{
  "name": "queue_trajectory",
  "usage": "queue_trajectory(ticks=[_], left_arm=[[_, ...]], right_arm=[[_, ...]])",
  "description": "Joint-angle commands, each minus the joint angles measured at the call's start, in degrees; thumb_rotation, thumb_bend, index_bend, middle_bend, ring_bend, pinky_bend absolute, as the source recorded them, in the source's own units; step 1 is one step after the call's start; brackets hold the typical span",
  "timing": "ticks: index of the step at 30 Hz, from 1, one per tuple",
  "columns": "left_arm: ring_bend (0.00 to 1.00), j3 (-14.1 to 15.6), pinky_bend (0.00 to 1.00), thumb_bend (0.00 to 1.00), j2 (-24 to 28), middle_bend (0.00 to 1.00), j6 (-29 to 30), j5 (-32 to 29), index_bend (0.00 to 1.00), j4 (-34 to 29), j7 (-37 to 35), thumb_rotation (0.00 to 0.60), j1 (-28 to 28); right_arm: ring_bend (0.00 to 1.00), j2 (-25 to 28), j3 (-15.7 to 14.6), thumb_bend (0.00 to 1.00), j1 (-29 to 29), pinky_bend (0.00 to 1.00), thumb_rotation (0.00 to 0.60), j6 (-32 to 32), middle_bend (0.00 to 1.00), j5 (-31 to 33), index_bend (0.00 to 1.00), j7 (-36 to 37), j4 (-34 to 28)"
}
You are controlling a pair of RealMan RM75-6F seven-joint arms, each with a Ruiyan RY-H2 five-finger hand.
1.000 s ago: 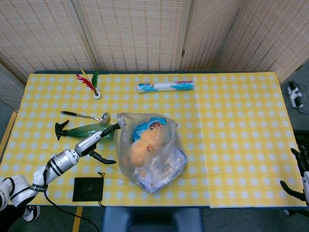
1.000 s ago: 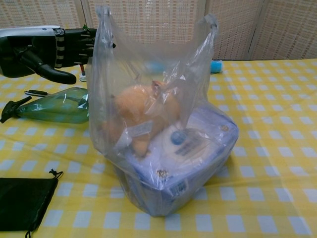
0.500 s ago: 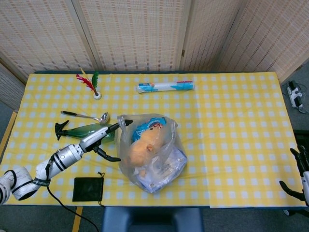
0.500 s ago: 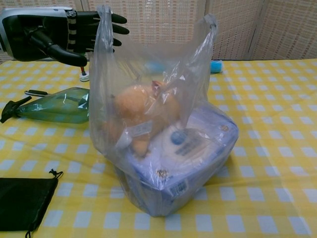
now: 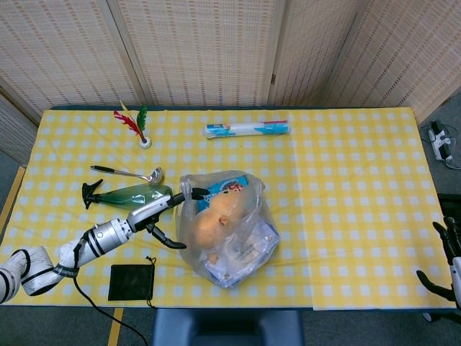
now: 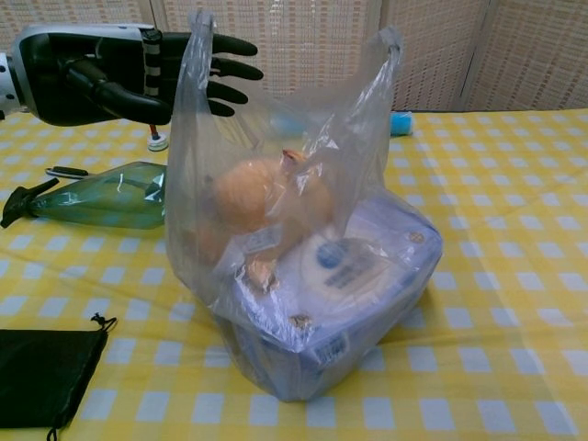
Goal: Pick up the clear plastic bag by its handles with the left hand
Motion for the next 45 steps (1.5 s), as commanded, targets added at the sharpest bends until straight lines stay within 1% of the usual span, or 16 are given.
queue_trajectory(ticks=[1,9,19,27,30,39,45], left_arm=[[0.12,0.45,0.07,0.08,-1.05,0.1,-0.75,0.12,0.02,0.68,-1.94,0.538,-1.15],[0.12,1.15,0.08,0.08,-4.26,0.1,0.05,1.34,0.04,4.74,-11.34,0.538,-4.14],[0.12,1.94,0.07,0.07,-7.75,0.1,-1.47,3.33,0.04,8.79,-18.33,0.539,-10.09],[0.12,2.53,0.08,0.07,-9.48,0.1,1.89,3.64,0.04,13.08,-30.29,0.54,-13.29],[0.12,3.14,0.08,0.07,-10.63,0.1,2.77,4.13,0.04,14.97,-33.34,0.541,-14.23],[0.12,4.23,0.08,0.07,-14.27,0.1,4.21,4.49,0.03,19.45,-38.93,0.542,-16.89],[0.13,5.07,0.1,0.07,-14.66,0.11,4.96,3.24,0.03,21.72,-38.99,0.541,-16.51]], right_arm=[[0.0,0.13,0.05,0.27,-0.2,0.0,0.6,0.35,0.0,-0.03,0.0,0.25,0.1],[0.0,0.14,-0.03,0.27,0.04,0.0,0.6,-0.32,0.0,0.04,0.0,0.5,0.42],[0.0,-0.08,0.07,0.27,0.4,0.0,0.6,-1.27,0.0,0.64,0.0,0.32,0.48],[0.0,0.2,0.15,0.27,0.04,0.0,0.6,-0.92,0.0,1.09,0.0,1.03,0.68],[0.0,0.34,0.11,0.27,-0.23,0.0,0.6,-0.53,0.0,1.03,0.0,1.27,0.74],[0.0,0.93,-0.26,0.27,-1.1,0.0,0.6,0.35,0.0,0.72,0.0,2.7,1.26],[0.0,1.3,-0.22,0.27,-1.53,0.0,0.6,0.79,0.0,0.85,0.0,3.81,1.84]])
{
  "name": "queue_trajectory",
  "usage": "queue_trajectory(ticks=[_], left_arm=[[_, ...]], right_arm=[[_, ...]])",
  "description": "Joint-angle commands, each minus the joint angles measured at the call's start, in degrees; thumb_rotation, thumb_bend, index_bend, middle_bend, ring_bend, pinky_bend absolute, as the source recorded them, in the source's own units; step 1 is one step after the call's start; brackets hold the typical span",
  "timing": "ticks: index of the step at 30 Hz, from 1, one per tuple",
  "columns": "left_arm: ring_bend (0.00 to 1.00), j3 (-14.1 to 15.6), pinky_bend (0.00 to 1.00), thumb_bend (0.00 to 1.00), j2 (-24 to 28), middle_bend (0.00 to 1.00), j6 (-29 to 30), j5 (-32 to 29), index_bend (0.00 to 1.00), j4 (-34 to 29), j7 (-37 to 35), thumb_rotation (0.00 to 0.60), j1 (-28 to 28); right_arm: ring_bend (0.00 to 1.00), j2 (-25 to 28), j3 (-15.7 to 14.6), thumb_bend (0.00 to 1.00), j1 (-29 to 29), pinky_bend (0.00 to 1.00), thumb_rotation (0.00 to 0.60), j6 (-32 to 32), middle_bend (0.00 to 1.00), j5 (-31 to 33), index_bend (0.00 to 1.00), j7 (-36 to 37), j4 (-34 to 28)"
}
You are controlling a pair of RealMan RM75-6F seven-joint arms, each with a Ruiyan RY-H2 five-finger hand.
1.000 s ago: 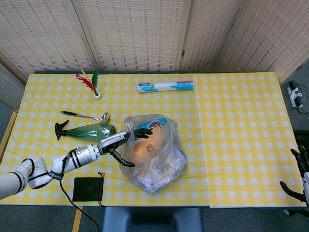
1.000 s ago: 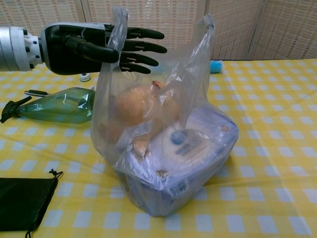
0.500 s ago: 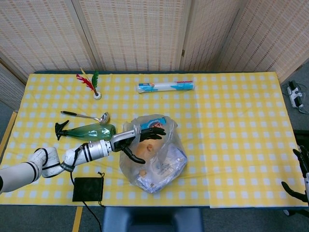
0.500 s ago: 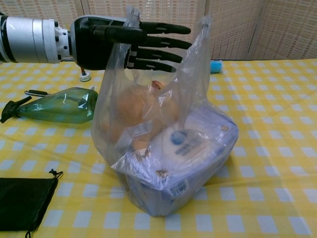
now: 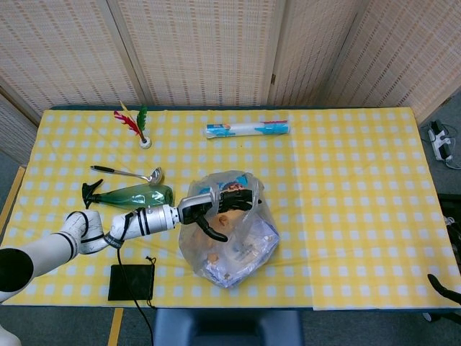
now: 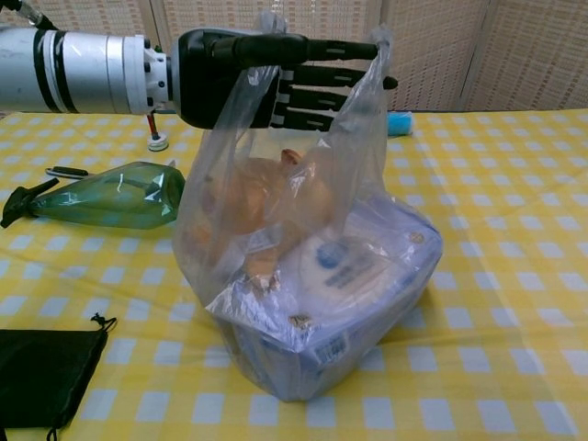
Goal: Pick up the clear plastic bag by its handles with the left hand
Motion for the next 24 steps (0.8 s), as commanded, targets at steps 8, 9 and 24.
queue_trajectory(ticks=[8,9,24], left_arm=[[0.15,1.13,0.13,0.07,-0.02,0.14,0.55,-1.9,0.04,2.0,-0.03,0.537,0.86],[0.16,1.25,0.14,0.07,-0.04,0.14,0.86,-1.83,0.04,2.02,-0.49,0.535,0.82],[0.16,2.28,0.15,0.07,-2.7,0.14,4.83,-0.08,0.03,5.45,-9.55,0.539,-1.43]], right_arm=[[0.0,-0.26,0.12,0.27,0.18,0.0,0.6,-0.77,0.0,0.51,0.0,-0.32,0.21],[0.0,-0.29,0.16,0.27,0.19,0.0,0.6,-0.8,0.0,0.59,0.0,-0.41,0.14],[0.0,-0.18,0.52,0.27,0.16,0.0,0.6,-1.04,0.0,1.27,0.0,-0.11,0.31]])
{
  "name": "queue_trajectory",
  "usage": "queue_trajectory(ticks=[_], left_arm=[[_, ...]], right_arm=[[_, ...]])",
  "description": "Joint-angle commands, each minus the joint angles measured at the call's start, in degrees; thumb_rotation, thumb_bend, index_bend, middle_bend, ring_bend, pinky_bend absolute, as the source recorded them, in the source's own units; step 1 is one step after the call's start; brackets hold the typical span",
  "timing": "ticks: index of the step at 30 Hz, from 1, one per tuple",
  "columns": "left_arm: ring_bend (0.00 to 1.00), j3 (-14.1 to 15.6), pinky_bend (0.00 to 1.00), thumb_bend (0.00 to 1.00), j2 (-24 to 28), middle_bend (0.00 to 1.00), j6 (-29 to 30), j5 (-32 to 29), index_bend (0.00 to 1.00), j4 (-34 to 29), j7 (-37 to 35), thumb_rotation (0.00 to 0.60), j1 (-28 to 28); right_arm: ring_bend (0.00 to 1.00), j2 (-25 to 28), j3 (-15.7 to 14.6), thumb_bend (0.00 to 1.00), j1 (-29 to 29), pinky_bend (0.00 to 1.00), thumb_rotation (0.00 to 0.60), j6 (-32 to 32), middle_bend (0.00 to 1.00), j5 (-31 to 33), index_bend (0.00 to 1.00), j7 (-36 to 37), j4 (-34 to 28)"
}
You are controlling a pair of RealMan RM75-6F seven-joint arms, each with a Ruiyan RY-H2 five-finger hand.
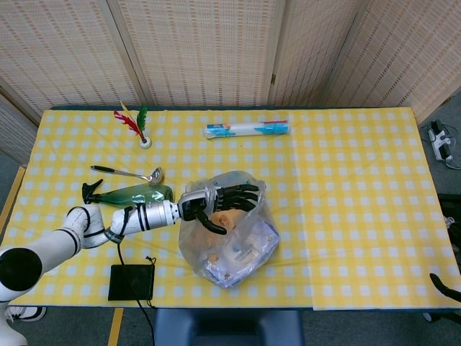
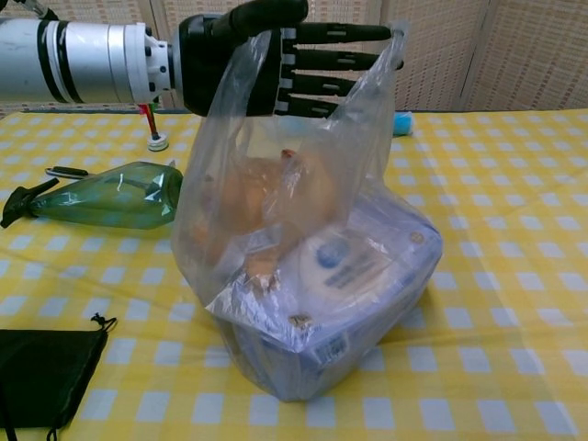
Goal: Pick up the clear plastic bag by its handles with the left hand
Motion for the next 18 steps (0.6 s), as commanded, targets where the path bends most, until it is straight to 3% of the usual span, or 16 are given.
queue_trajectory(ticks=[1,9,18], left_arm=[[0.16,0.39,0.15,0.07,-0.78,0.14,0.28,0.31,0.03,0.35,-0.36,0.54,-0.25],[0.16,1.91,0.15,0.07,-3.31,0.14,-0.62,1.55,0.03,0.84,-2.42,0.539,-2.1],[0.17,1.72,0.15,0.07,-4.7,0.15,-0.2,0.8,0.03,1.46,-5.21,0.541,-3.55]], right_arm=[[0.0,0.0,0.0,0.27,0.07,0.0,0.6,-0.21,0.0,0.04,0.0,0.05,0.05],[0.0,0.1,-0.07,0.27,-0.13,0.0,0.6,0.16,0.0,-0.33,0.0,0.17,0.0],[0.0,0.4,-0.18,0.27,-0.34,0.0,0.6,0.54,0.0,-0.82,0.0,0.84,0.13]])
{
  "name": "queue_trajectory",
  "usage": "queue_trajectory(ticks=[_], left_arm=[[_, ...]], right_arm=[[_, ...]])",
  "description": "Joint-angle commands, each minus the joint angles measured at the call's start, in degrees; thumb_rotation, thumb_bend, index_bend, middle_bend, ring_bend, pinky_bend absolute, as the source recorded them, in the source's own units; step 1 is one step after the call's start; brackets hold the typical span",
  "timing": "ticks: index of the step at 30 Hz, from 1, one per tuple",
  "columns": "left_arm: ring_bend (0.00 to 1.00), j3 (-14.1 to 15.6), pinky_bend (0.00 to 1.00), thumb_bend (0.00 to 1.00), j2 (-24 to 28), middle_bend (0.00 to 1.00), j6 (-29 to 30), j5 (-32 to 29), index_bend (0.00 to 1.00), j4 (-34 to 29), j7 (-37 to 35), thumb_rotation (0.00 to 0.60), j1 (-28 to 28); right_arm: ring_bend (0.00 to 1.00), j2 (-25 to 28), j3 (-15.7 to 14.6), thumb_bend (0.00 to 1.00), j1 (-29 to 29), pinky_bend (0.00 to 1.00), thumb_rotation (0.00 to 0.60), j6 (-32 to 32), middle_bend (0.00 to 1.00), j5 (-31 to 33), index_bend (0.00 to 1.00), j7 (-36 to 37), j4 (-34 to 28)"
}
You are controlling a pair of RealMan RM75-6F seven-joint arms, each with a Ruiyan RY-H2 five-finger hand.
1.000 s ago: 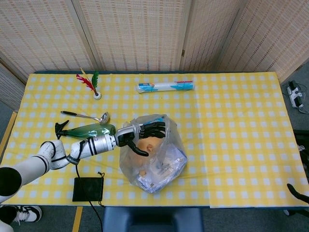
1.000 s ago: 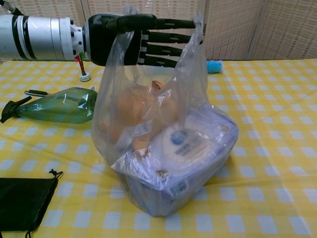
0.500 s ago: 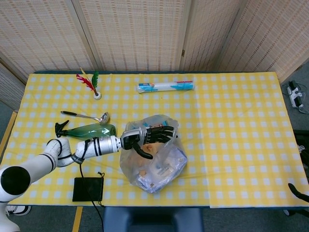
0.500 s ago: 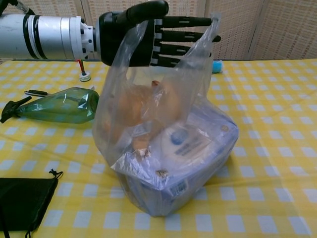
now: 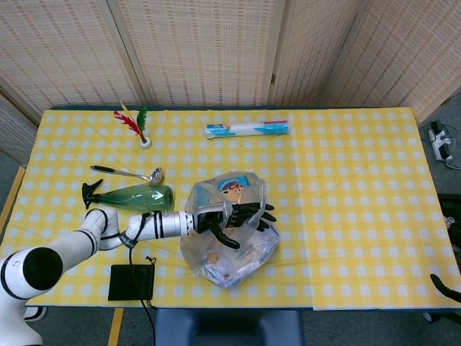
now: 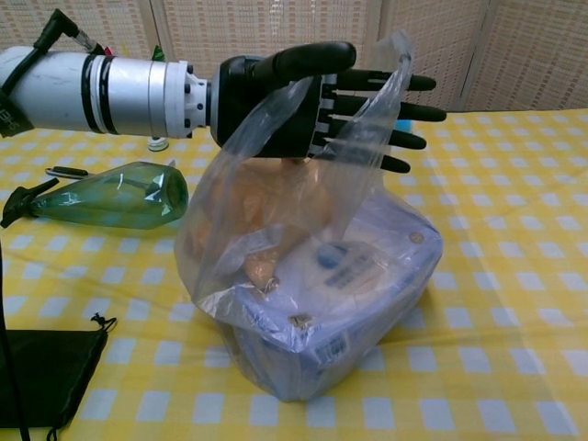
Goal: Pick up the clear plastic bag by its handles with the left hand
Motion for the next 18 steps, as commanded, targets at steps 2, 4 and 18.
queue_trajectory(ticks=[2,4,18], left_arm=[[0.17,-0.26,0.15,0.07,-0.18,0.15,1.02,-0.18,0.04,-0.25,-1.83,0.54,-0.73],[0.17,-0.22,0.16,0.07,-0.02,0.16,1.79,0.03,0.05,-0.6,-2.78,0.542,-1.03],[0.61,-2.29,0.75,0.26,4.77,0.67,-2.5,-6.0,0.5,-12.9,0.79,0.6,-2.04]], right_arm=[[0.0,0.07,-0.02,0.27,-0.1,0.0,0.6,0.16,0.0,-0.13,0.0,0.16,0.03],[0.0,0.06,0.01,0.27,-0.14,0.0,0.6,0.25,0.0,-0.16,0.0,0.24,0.09],[0.0,0.07,-0.09,0.27,-0.37,0.0,0.6,0.85,0.0,-0.79,0.0,0.21,0.06]])
